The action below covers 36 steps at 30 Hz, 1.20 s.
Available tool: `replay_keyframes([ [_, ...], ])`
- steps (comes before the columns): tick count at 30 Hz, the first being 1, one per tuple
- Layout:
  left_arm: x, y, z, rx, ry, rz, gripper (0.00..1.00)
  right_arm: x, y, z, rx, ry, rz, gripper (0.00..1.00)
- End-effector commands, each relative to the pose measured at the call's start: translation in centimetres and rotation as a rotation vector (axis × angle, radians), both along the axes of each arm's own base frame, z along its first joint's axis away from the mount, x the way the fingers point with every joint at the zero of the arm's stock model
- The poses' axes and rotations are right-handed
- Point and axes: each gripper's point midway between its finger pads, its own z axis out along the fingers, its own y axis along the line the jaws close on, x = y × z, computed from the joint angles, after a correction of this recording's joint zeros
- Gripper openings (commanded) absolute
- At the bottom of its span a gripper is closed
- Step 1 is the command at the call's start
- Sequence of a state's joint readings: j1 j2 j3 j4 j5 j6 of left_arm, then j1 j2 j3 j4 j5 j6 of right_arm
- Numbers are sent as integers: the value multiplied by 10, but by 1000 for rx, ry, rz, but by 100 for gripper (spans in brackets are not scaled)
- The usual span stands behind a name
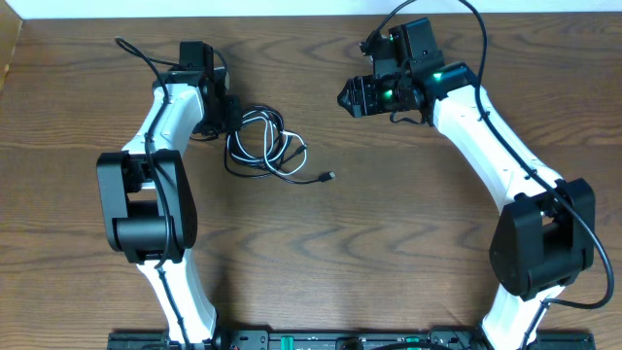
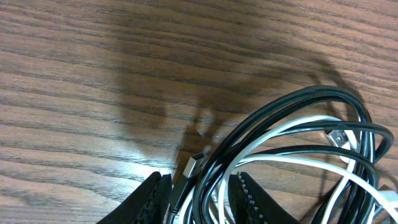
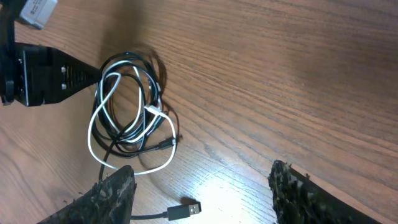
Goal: Untangle cables
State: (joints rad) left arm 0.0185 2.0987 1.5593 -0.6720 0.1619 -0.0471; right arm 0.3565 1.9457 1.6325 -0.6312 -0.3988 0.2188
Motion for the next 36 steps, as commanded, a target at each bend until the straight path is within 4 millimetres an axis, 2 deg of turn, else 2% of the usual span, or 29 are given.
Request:
replay_keyframes([
  [1,-3,-3,-5,-9,11,-19,36,4,-4,5,-9,-23,1,66],
  [8,-1,-4,-10,-8,-7,-20,43,4,-4,5,-9,-23,1,66],
  [16,8,-4,-11,-8,-52,-21,43,1,-6,3,-14,-9,0,66],
  [19,7,-7,-18,-8,-37,-28,43,2,-5,3,-14,-10,0,66],
  [23,3,-15,-37,-8,3,-45,41,2,-6,3,-15,-10,0,66],
  [26,2,-17,-39,-9,7,-47,36,3,-8,2,-29,-15,-11,66],
  [32,1,-18,-40,-13,13,-34,34,4,-9,2,-34,-20,-7,66],
  [36,-3,-29,-40,-17,27,-46,29,3,-9,2,-34,-19,-7,66],
])
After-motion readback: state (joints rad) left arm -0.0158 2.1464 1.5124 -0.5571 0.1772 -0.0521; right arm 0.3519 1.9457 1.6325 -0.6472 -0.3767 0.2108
